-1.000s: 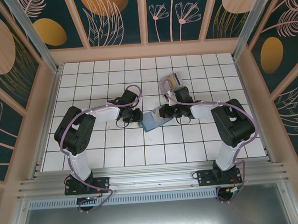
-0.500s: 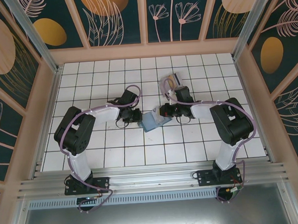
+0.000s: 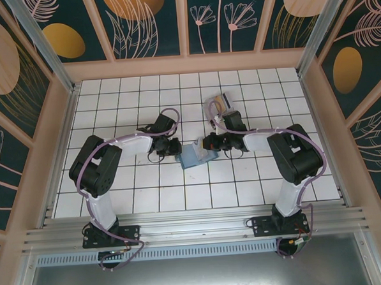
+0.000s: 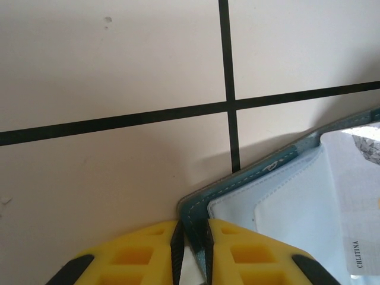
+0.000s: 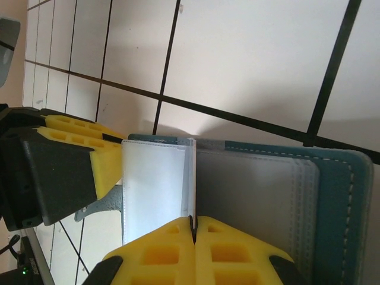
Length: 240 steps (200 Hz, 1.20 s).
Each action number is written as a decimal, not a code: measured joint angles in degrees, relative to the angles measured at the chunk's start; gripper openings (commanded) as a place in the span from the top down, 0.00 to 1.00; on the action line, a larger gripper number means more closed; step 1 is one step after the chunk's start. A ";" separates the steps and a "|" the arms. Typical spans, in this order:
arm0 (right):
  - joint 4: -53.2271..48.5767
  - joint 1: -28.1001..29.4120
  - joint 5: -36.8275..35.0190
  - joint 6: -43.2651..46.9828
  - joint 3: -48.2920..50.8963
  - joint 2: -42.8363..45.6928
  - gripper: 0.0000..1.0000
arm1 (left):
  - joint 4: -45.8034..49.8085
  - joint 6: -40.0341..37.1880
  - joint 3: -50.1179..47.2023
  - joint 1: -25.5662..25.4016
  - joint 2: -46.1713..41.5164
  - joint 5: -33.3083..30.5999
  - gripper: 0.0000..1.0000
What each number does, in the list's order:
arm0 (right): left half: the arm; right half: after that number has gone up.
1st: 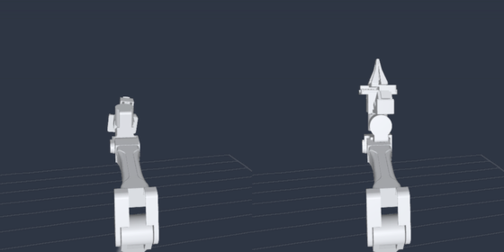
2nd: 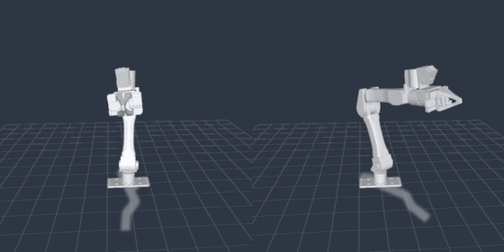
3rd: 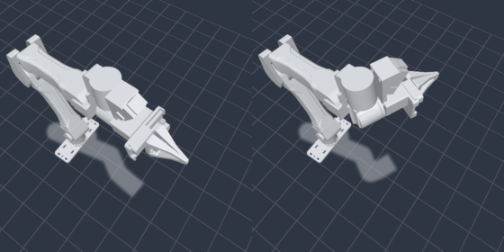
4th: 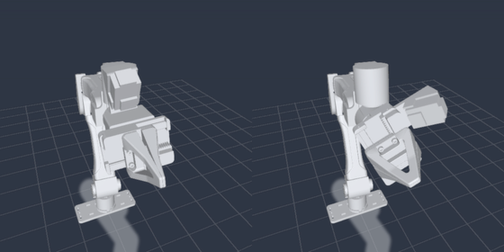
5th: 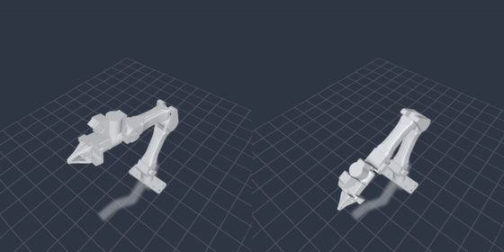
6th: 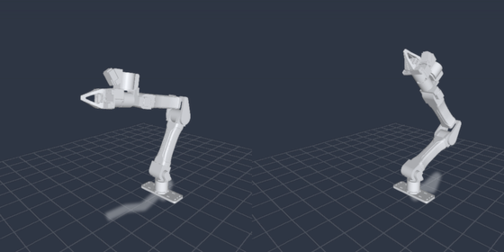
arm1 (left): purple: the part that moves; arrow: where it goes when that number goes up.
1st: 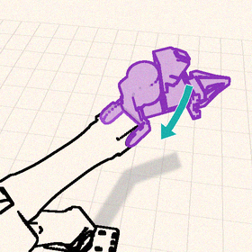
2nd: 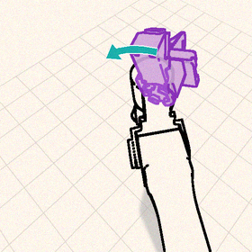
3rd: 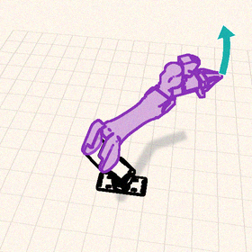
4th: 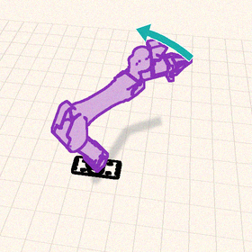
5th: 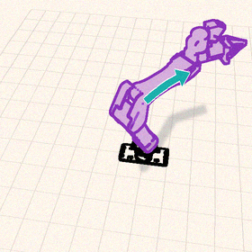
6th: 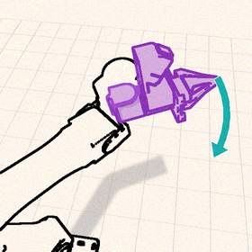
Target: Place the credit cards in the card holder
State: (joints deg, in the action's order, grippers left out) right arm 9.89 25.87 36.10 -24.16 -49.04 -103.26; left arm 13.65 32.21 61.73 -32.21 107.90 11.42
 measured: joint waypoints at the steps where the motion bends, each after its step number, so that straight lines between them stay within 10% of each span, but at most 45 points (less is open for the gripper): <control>1: 0.00 0.00 0.00 -0.07 0.00 0.00 0.98 | 0.00 0.00 0.00 0.00 0.00 0.00 0.80; 240: 11.93 1.84 1.31 -14.21 9.84 3.06 0.99 | -3.52 0.04 -1.68 0.07 -0.28 0.46 0.96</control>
State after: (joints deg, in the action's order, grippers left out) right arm 21.82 27.70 37.41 -38.37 -39.20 -100.20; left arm 10.13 32.25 60.05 -32.14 107.61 11.88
